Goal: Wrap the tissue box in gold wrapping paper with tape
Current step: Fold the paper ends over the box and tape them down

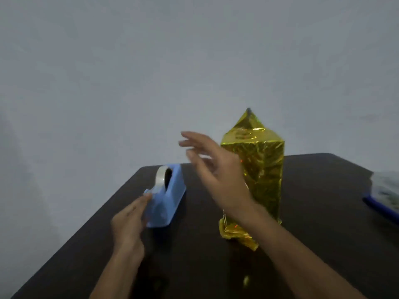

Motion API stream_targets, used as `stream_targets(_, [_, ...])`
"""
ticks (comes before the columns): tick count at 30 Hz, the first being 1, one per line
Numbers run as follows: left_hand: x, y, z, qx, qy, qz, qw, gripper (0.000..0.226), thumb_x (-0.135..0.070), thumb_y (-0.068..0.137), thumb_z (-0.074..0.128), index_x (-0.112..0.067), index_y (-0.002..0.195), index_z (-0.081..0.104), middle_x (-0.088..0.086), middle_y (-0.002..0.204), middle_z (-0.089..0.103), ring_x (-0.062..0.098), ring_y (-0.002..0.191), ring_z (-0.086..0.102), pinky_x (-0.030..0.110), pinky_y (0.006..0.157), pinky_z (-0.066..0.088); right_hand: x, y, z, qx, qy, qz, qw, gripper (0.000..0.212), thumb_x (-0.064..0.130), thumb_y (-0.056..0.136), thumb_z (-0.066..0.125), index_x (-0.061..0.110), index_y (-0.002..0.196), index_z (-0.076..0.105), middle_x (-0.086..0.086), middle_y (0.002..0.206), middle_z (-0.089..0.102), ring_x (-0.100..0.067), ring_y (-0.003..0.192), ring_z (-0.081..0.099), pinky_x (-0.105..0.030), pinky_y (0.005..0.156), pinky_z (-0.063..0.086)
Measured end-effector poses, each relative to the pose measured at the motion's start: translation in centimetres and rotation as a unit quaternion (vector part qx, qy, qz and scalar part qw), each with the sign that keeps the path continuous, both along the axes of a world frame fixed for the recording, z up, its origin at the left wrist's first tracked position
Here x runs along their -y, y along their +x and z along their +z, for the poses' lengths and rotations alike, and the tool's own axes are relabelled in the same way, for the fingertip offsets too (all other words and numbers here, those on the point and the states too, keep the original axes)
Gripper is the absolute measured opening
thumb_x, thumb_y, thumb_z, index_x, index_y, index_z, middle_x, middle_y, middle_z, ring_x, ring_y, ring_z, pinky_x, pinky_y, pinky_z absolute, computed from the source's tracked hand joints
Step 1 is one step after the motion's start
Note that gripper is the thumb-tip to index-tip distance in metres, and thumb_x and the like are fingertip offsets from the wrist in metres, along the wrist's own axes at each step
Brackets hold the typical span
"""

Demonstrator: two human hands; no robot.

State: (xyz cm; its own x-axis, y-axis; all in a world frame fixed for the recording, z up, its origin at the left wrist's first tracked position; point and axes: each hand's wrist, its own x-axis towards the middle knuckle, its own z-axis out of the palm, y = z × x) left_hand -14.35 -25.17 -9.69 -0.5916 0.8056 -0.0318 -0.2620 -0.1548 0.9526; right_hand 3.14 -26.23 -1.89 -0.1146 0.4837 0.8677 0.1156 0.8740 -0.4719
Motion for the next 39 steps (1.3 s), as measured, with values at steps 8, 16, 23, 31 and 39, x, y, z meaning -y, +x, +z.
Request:
stream_targets(8, [-1.8,9.7,16.0,-0.244,0.119,-0.318,0.908,0.057,-0.032,0.058,0.075,-0.009,0.110,0.069,-0.004,0.128,0.060,0.008,0.124,0.049,0.039,0.111,0.031,-3.1,13.5,2.6,-0.006,-0.259,-0.072,0.963,0.119,0.055,0.055,0.073,0.035,0.149,0.004,0.002,0.156,0.018,-0.009,0.142,0.019,-0.028,0.107,0.024])
stream_targets(16, [-5.5,14.6,18.2,-0.394,-0.050,-0.366,0.842,0.058,-0.034,0.062,0.080,-0.007,0.112,0.068,0.007,0.146,0.041,0.023,0.142,0.019,0.043,0.110,0.018,-5.8,12.9,-0.8,-0.045,-0.313,-0.013,0.949,0.113,0.027,0.065,0.082,0.034,0.148,0.006,-0.007,0.150,0.033,-0.022,0.137,0.032,-0.033,0.104,0.033])
stream_targets(23, [-5.2,15.8,18.0,-0.374,-0.089,-0.379,0.841,0.046,-0.025,0.078,0.073,-0.002,0.116,0.065,0.009,0.140,0.047,0.012,0.108,0.039,0.015,0.047,0.049,-6.4,12.9,-1.4,-0.056,-0.300,-0.026,0.952,0.110,0.026,0.064,0.084,0.035,0.147,0.012,-0.009,0.150,0.033,-0.024,0.137,0.034,-0.039,0.106,0.036])
stream_targets(31, [-5.6,16.3,17.3,-0.405,-0.083,-0.338,0.846,0.042,-0.026,0.078,0.074,-0.004,0.113,0.067,0.009,0.121,0.058,0.017,0.109,0.044,0.023,0.074,0.037,-6.5,13.0,-1.4,-0.055,-0.288,-0.049,0.955,0.111,0.030,0.060,0.086,0.035,0.147,0.016,-0.010,0.147,0.039,-0.024,0.134,0.039,-0.042,0.108,0.037])
stream_targets(39, [-4.9,16.9,17.1,-0.399,-0.074,-0.311,0.860,0.041,-0.024,0.080,0.073,-0.004,0.115,0.066,0.003,0.099,0.056,0.008,0.071,0.042,0.010,0.032,0.036,-6.4,13.1,-1.3,-0.055,-0.280,-0.058,0.957,0.106,0.027,0.061,0.086,0.035,0.145,0.021,-0.011,0.145,0.041,-0.023,0.132,0.040,-0.037,0.104,0.038])
